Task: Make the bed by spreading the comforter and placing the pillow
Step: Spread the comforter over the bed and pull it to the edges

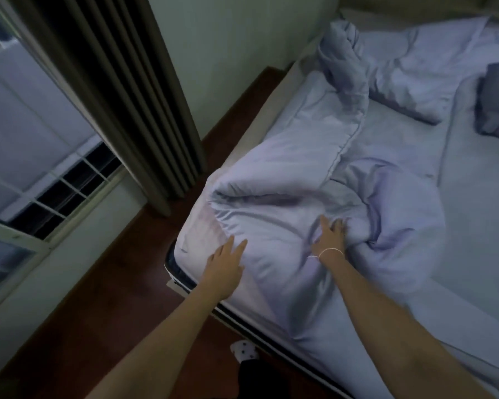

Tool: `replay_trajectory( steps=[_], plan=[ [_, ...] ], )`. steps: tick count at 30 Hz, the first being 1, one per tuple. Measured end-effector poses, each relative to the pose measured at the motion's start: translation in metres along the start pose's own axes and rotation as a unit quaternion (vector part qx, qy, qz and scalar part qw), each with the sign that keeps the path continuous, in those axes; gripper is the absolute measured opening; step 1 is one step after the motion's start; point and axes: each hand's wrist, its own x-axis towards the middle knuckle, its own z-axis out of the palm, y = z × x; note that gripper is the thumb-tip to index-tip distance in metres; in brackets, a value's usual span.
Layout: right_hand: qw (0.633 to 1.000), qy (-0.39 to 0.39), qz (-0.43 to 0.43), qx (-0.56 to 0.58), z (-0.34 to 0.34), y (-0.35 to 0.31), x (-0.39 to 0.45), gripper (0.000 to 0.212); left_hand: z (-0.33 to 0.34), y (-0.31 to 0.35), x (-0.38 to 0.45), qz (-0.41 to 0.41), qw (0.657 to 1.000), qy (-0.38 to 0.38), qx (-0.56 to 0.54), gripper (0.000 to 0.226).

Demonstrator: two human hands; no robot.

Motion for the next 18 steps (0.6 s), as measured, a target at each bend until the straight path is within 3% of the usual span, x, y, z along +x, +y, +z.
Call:
replay_trajectory(
  steps=[2,6,11,14,18],
  plan=[
    [1.0,-0.004,-0.007,-0.022,0.011,-0.002,0.001,0.089,-0.003,-0.019,0.008,0.008,1.0,-0.012,0.006,0.061],
    [0.999,0.024,0.034,-0.023,0.013,-0.013,-0.011,0.067,-0.012,-0.047,0.027,0.027,0.999,-0.017,-0.005,0.06],
    [0.992,0.014,0.058,-0.11,0.026,-0.031,-0.057,0.035,-0.037,-0.065,0.055,0.128,0.992,-0.011,-0.003,0.056],
    [0.992,-0.023,0.078,-0.097,0.036,-0.053,-0.099,0.031,-0.053,-0.064,0.065,0.201,0.98,-0.006,0.013,0.054],
    [0.996,-0.04,0.083,0.005,0.078,-0.09,-0.167,0.019,-0.059,-0.065,0.068,0.295,0.955,-0.01,-0.012,0.05]
  ],
)
